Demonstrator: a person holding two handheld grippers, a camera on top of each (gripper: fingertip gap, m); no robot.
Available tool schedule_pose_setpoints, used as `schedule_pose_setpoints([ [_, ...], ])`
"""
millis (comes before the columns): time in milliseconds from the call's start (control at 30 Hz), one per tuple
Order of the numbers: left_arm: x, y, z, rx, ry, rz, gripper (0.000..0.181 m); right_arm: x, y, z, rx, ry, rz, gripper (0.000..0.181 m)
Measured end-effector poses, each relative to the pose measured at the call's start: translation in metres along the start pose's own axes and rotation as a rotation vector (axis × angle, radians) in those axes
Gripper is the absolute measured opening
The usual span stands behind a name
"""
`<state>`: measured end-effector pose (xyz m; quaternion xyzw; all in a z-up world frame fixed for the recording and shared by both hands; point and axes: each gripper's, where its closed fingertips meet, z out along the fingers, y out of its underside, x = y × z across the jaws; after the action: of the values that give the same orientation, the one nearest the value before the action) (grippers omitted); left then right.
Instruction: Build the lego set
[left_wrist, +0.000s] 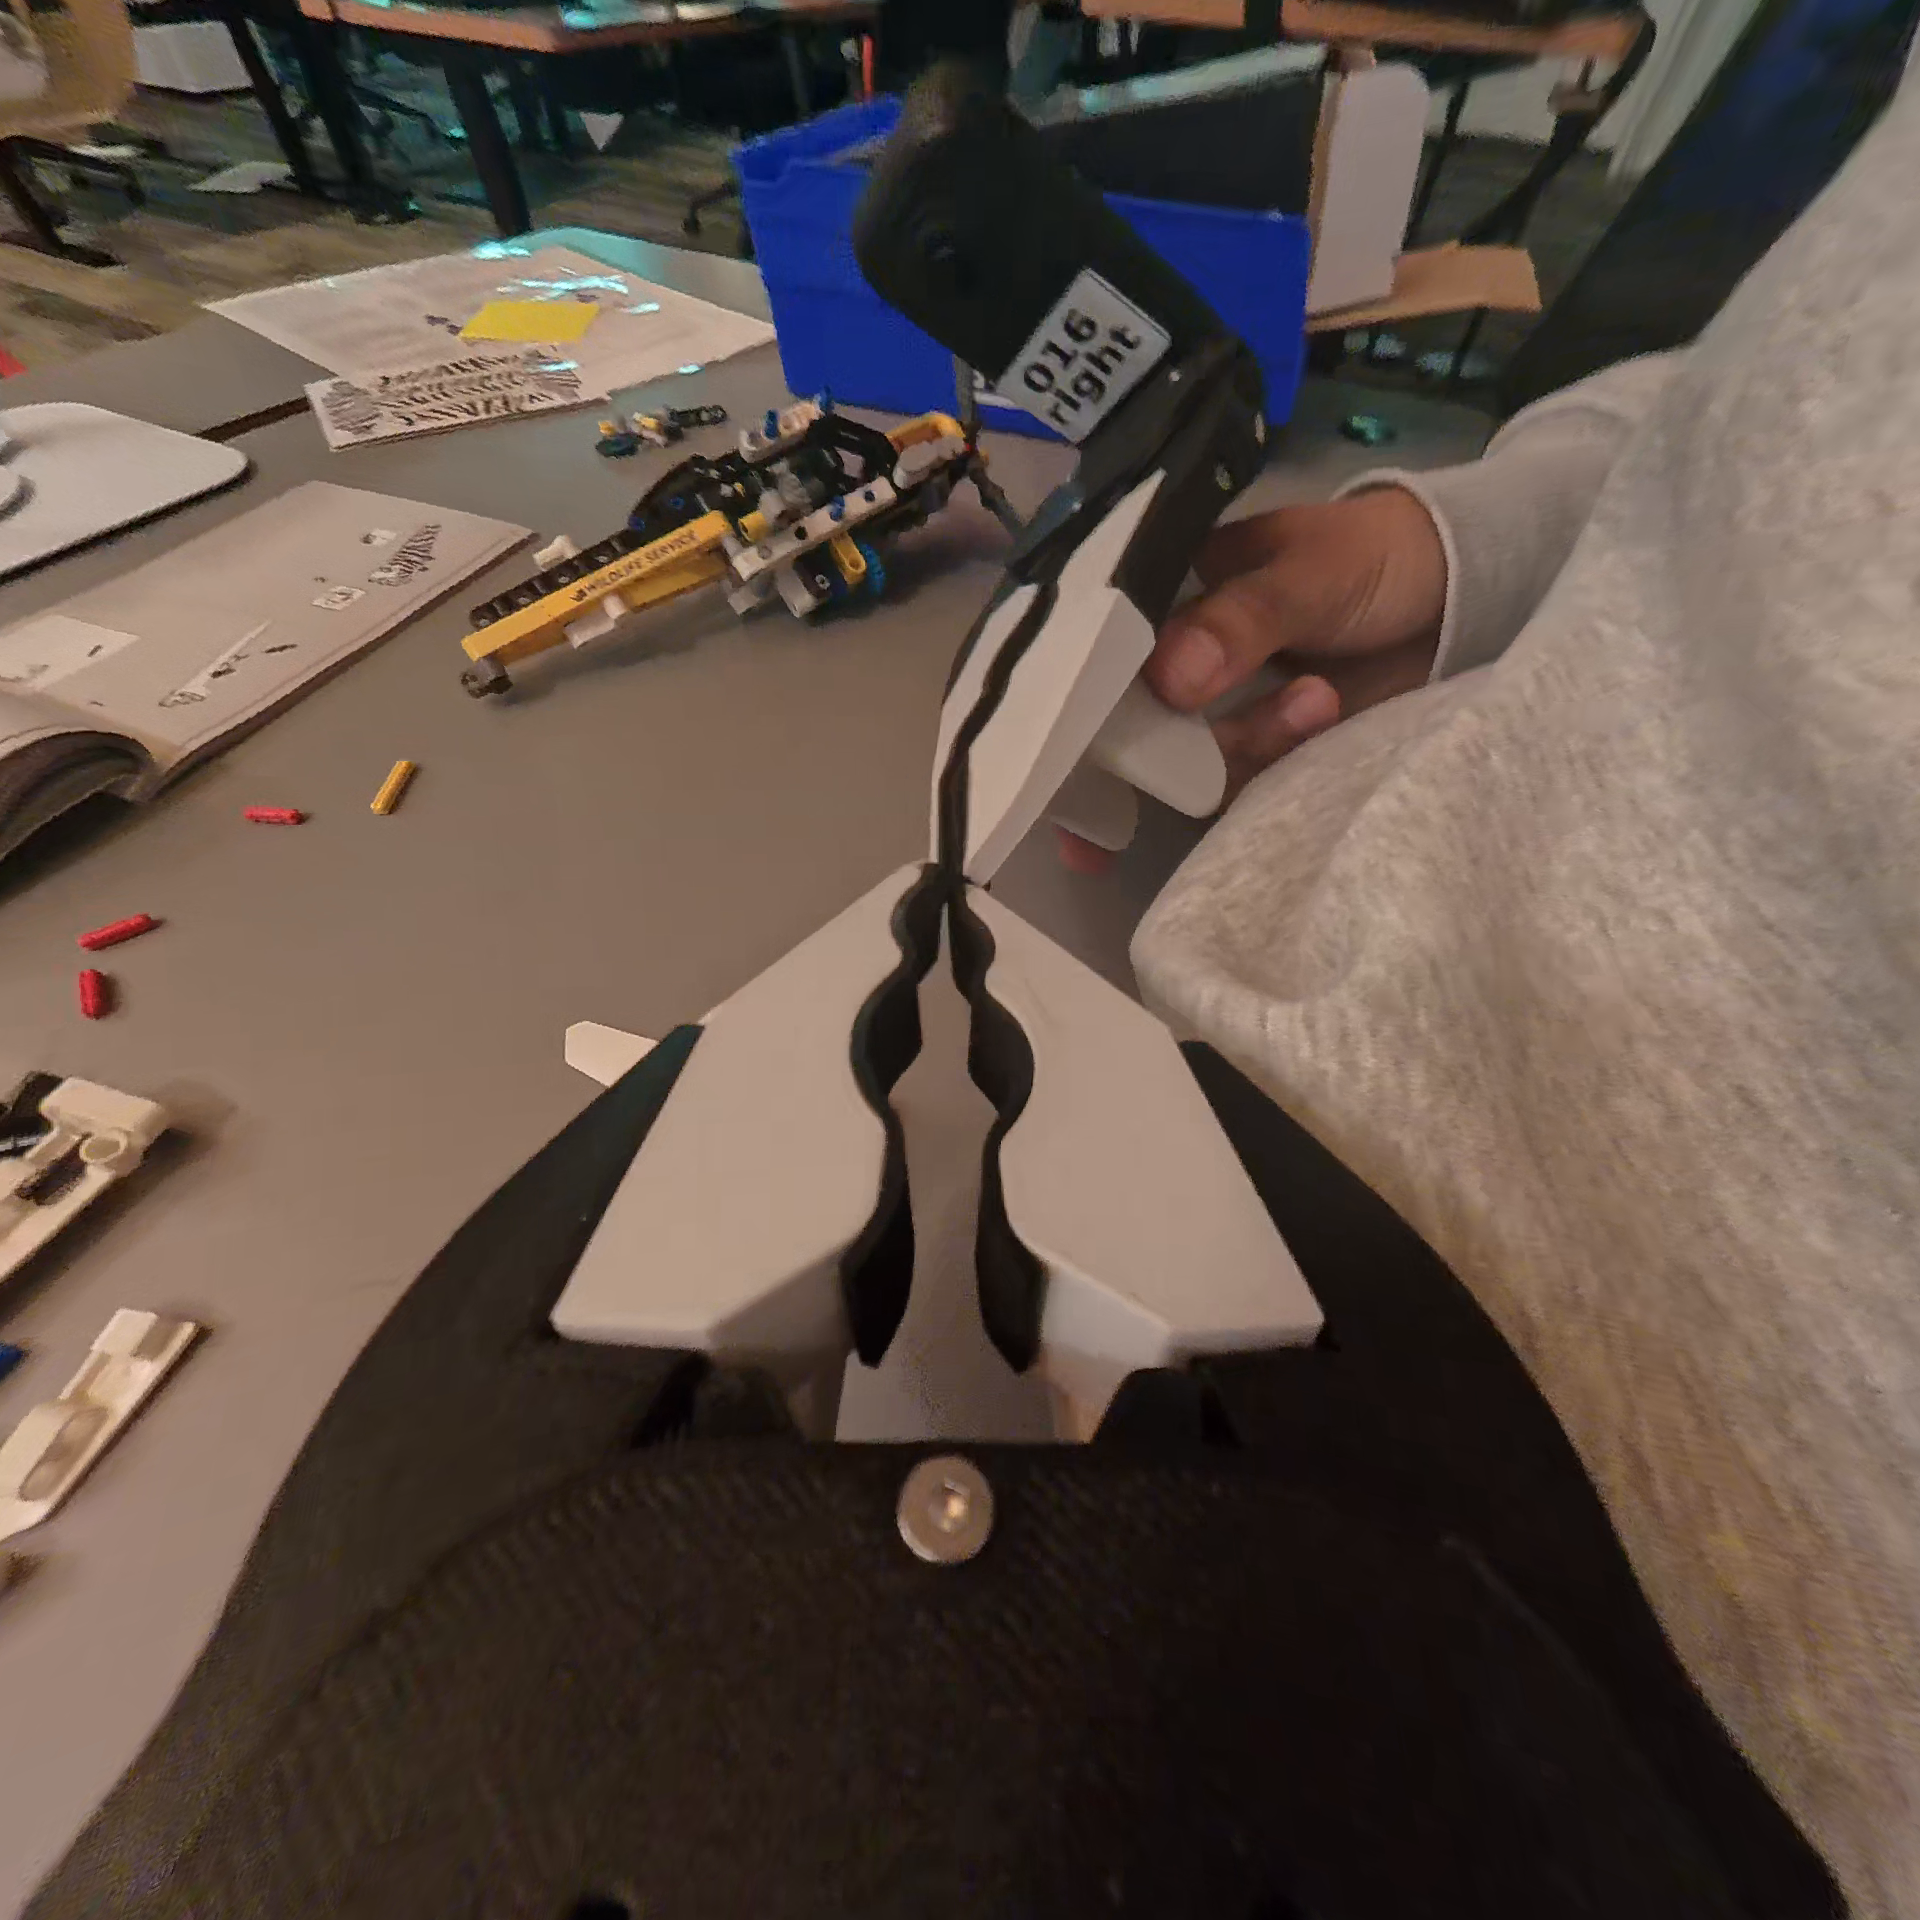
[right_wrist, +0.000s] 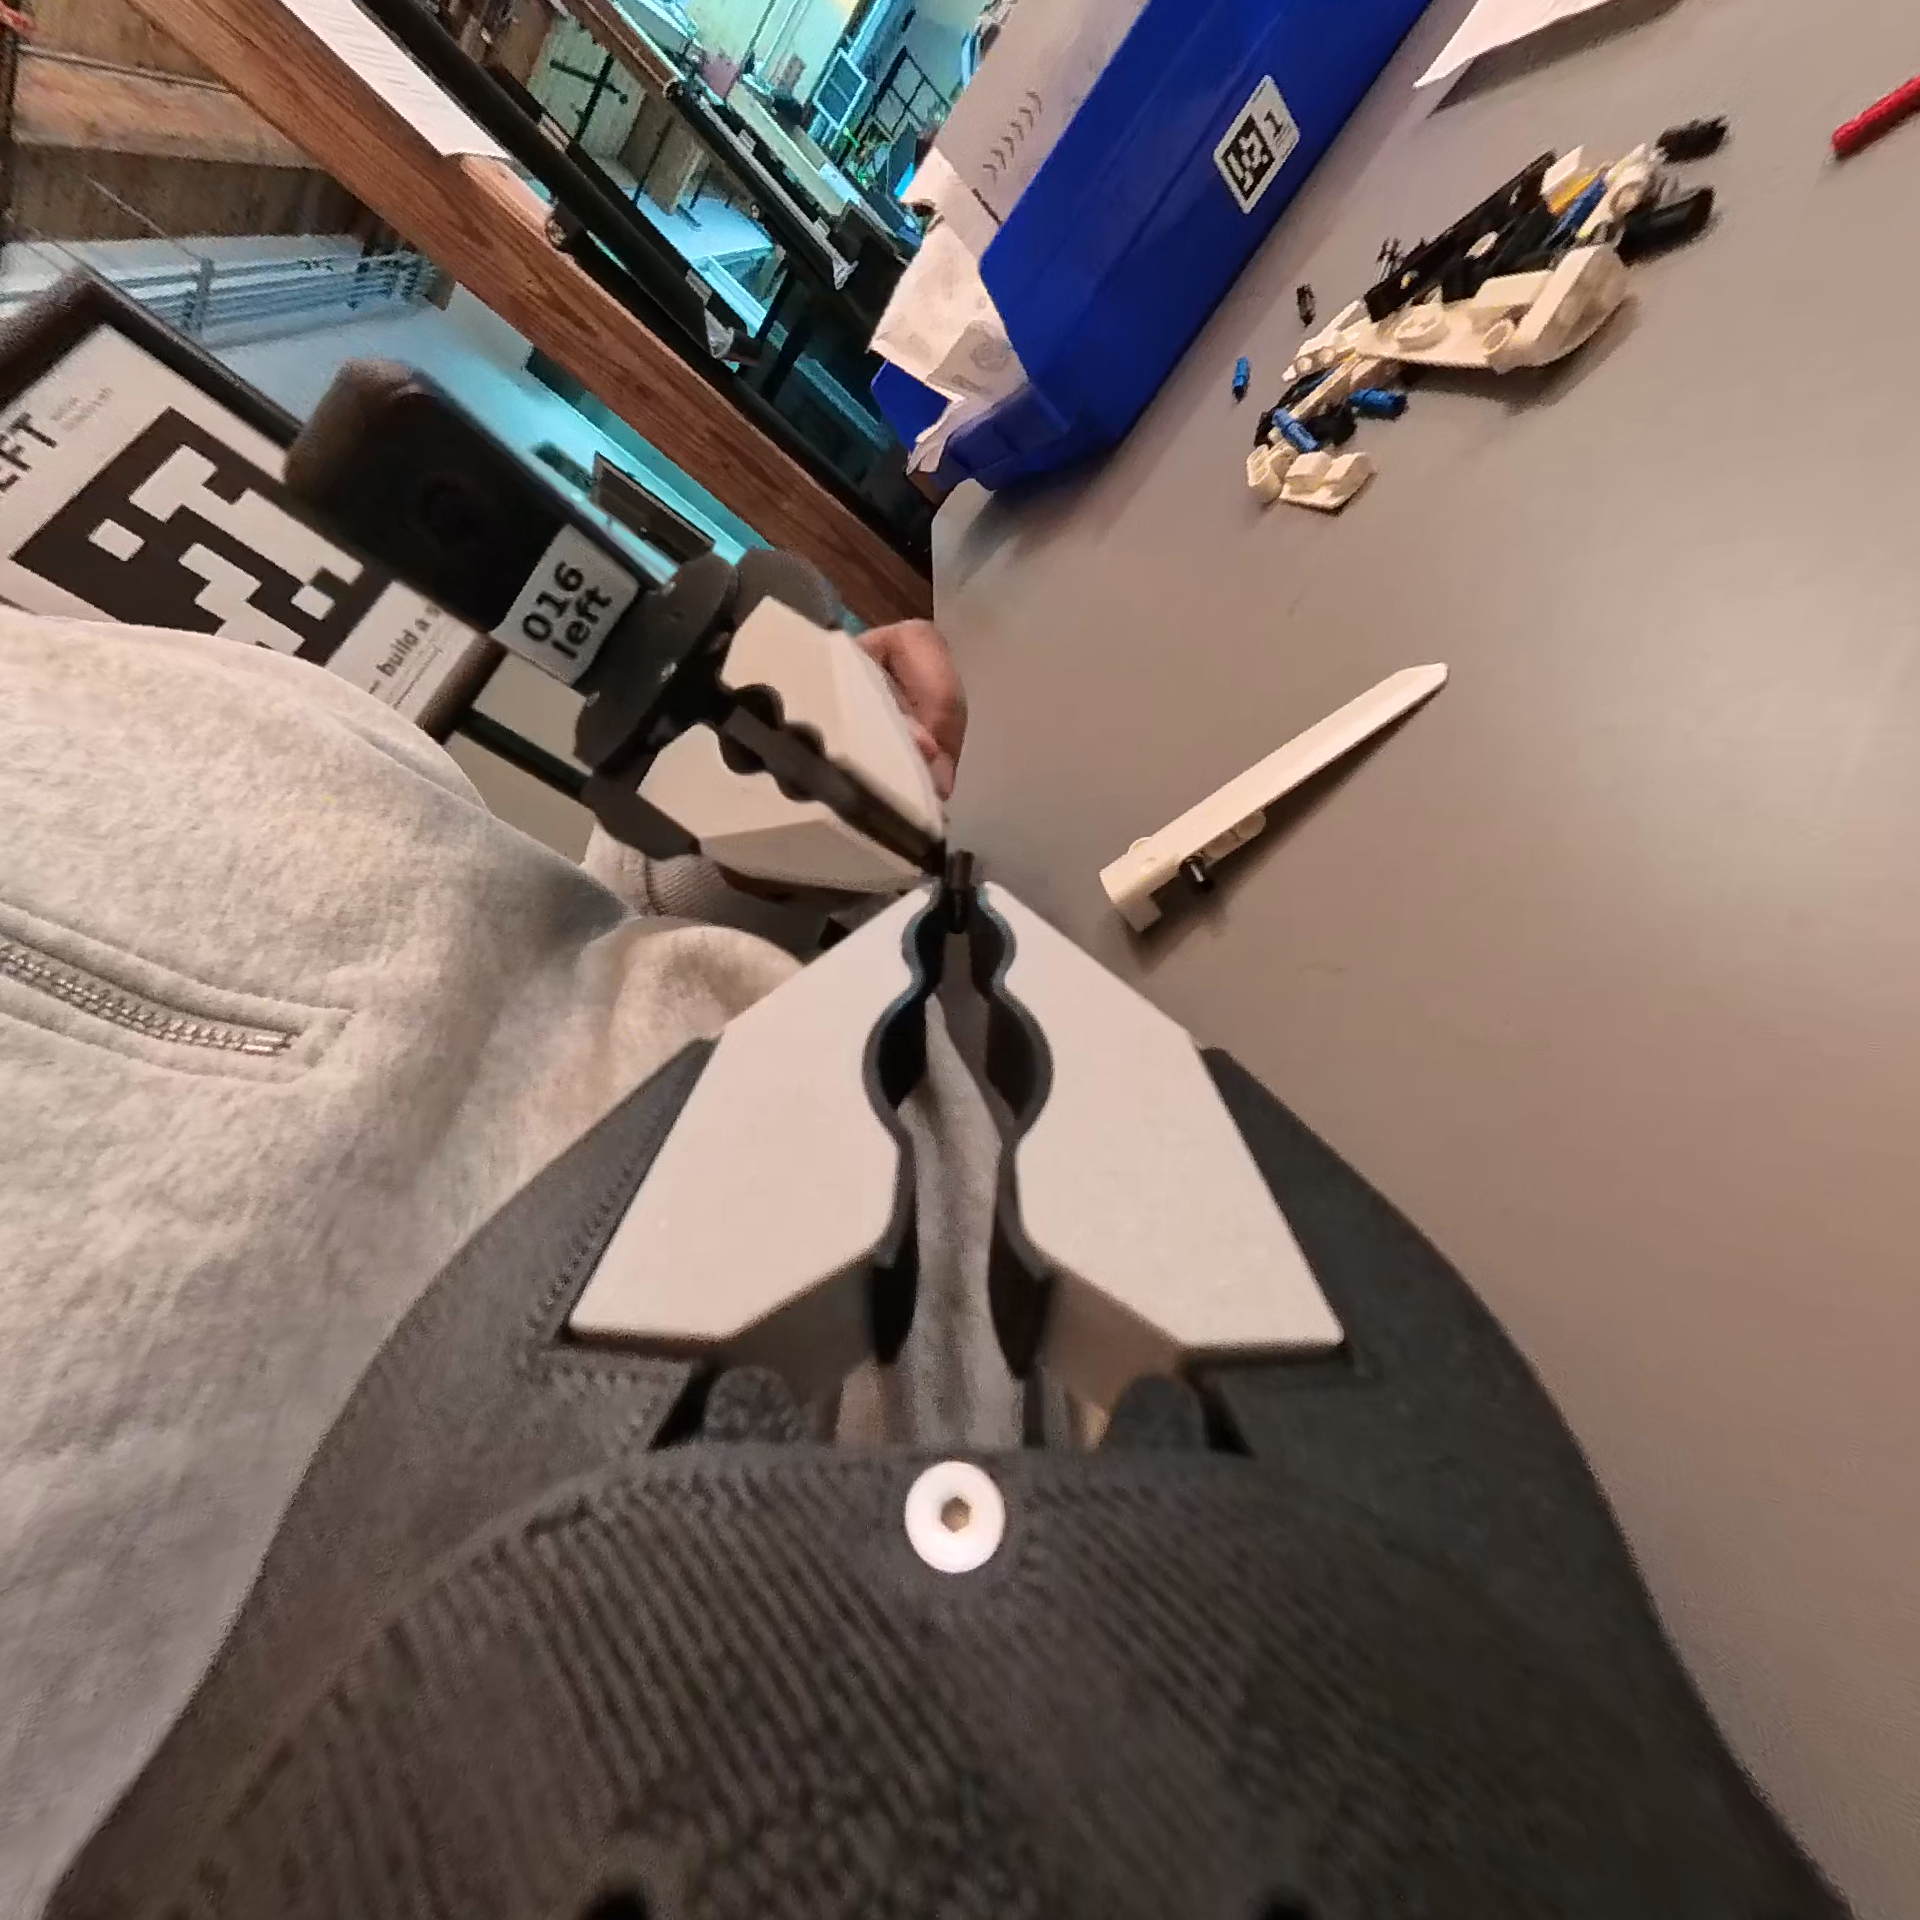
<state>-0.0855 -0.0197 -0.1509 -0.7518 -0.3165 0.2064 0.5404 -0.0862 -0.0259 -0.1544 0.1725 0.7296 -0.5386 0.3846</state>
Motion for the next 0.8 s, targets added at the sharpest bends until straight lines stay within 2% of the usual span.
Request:
schedule_pose_setpoints([
  [33,-0.002,-0.001,-0.001,0.019,-0.002,-0.038,0.005,0.0,0.0,-0.001,-0.004,0.003,-0.017,0.001],
  [100,-0.007,0.002,0.0,0.021,0.029,-0.193,0.015,-0.001,-0.002,-0.003,-0.006,0.024,-0.087,0.002],
  [200,-0.004,0.001,0.0,0.069,0.17,-0.508,0.032,0.0,-0.002,-0.005,-0.046,0.105,-0.282,0.001],
  [300,-0.004,-0.016,-0.005,0.227,0.305,-0.782,0.026,-0.004,-0.002,-0.005,-0.078,0.168,-0.491,0.002],
  [333,-0.005,-0.016,-0.005,0.24,0.326,-0.845,0.021,-0.007,-0.003,-0.004,-0.08,0.177,-0.547,0.001],
  [500,0.002,-0.007,0.002,0.167,0.34,-0.852,0.019,-0.013,-0.006,-0.003,-0.079,0.216,-0.706,0.001],
  [567,0.004,-0.01,0.001,0.174,0.356,-0.847,0.004,-0.013,-0.006,-0.003,-0.083,0.232,-0.745,0.001],
  [633,0.004,-0.009,0.001,0.163,0.354,-0.86,0.004,-0.013,-0.005,-0.003,-0.091,0.246,-0.776,0.001],
  [800,0.001,-0.015,-0.003,0.237,0.448,-1.041,0.003,-0.019,-0.011,-0.004,-0.026,0.259,-0.875,0.002],
])
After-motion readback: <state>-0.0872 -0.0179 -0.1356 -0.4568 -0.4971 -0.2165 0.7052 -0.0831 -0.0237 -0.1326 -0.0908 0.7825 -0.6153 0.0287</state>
